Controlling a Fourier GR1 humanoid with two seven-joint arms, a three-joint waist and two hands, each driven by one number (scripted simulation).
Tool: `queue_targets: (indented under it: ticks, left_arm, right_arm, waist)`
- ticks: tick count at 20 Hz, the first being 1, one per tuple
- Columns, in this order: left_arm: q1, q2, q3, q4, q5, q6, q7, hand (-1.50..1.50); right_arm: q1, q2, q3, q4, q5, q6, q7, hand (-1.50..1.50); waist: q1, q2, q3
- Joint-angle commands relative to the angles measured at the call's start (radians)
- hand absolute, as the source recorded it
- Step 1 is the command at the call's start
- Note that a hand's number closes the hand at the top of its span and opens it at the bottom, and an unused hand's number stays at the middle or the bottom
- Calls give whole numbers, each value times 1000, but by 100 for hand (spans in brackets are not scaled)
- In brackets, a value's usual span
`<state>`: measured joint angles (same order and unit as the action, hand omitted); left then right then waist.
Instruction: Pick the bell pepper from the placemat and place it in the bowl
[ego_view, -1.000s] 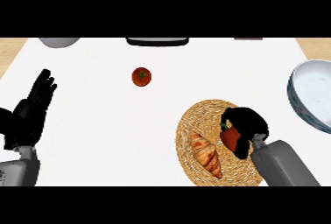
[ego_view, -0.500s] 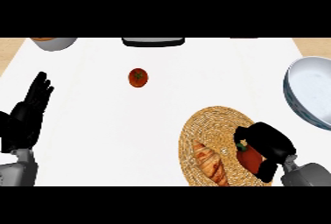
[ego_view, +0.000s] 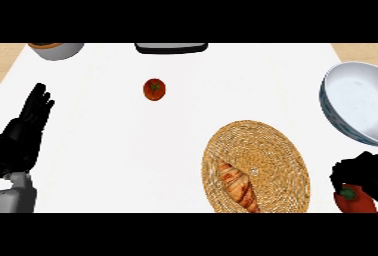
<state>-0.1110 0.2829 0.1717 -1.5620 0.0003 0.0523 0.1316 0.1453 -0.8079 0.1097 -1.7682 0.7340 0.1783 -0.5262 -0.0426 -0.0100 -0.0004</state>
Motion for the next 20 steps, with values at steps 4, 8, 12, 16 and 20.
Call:
queue_targets:
  ticks: [4, 8, 12, 16, 20]
  left_arm:
    - [33, 5, 7, -34, -3, -3, -10, 0]
    - [13, -17, -18, -8, -12, -7, -24, 0]
    - [3, -60, -53, 1, -58, 35, -34, 0]
    - [-30, -24, -28, -23, -18, -12, 35, 0]
    - [-39, -65, -75, -54, -51, 17, 70, 0]
  right_arm:
    - [66, 18, -350, -156, -341, -11, -37, 150]
    - [36, -31, -544, -145, -586, 161, 30, 150]
    - [32, -88, -712, -46, -688, 262, 31, 150]
    - [-130, -146, -665, 140, -659, 314, 66, 150]
    - [-267, -98, -500, 311, -573, 261, 38, 150]
  waist:
    - [-12, -5, 0]
    - [8, 3, -1]
    - [23, 7, 0]
    - [48, 11, 0]
    - [66, 15, 1]
